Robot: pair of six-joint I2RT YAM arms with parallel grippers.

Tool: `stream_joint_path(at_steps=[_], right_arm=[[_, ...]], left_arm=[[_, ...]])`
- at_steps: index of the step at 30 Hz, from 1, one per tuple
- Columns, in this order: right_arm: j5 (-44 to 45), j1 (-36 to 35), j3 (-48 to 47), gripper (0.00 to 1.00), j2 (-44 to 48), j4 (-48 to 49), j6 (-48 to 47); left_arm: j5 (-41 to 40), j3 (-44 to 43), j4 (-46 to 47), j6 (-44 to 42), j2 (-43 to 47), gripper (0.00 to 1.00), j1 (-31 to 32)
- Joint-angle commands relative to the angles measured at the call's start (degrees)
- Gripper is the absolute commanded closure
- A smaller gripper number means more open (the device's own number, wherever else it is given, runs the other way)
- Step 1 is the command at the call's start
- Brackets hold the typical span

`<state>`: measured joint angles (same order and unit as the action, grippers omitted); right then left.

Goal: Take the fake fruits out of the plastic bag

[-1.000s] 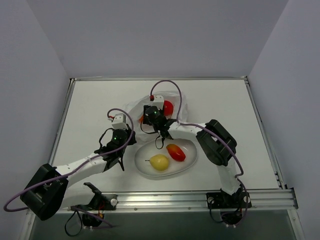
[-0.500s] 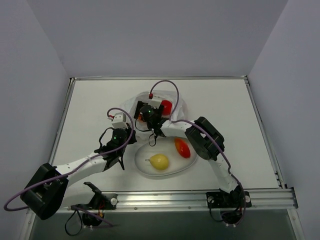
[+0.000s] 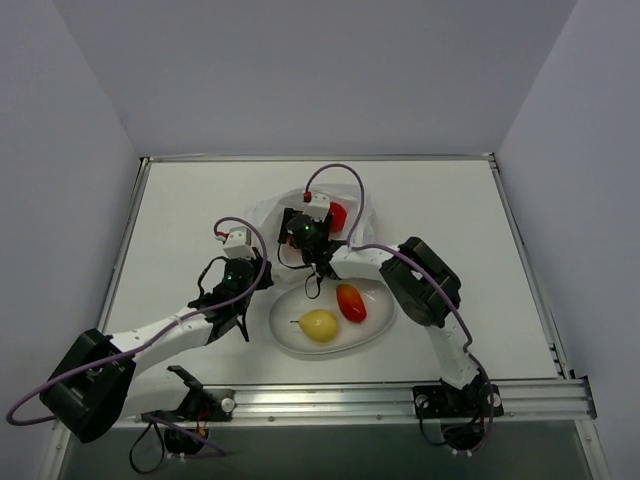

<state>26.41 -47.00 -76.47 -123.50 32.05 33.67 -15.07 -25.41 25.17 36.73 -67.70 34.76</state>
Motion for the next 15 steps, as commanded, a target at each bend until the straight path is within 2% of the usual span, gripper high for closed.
stream_joint_path(at_steps=[1, 8, 15], right_arm=[[-0.92, -0.72, 1.49, 0.63, 8.80, -1.37, -2.82], [-6.28, -1.16, 7.81, 0.60, 18.37, -8.75, -3.08], [-8.92, -1.60, 9.05, 0.58, 22.77, -17.02, -4.05]], left_arm=[[-0.83, -0.87, 1.73, -0.69, 1.26, 0.98, 0.04], [-1.71, -0.52, 1.20, -1.66, 3.71, 0.98, 0.04], [-1.98, -0.52, 1.46, -2.01, 3.72, 0.98, 0.04]])
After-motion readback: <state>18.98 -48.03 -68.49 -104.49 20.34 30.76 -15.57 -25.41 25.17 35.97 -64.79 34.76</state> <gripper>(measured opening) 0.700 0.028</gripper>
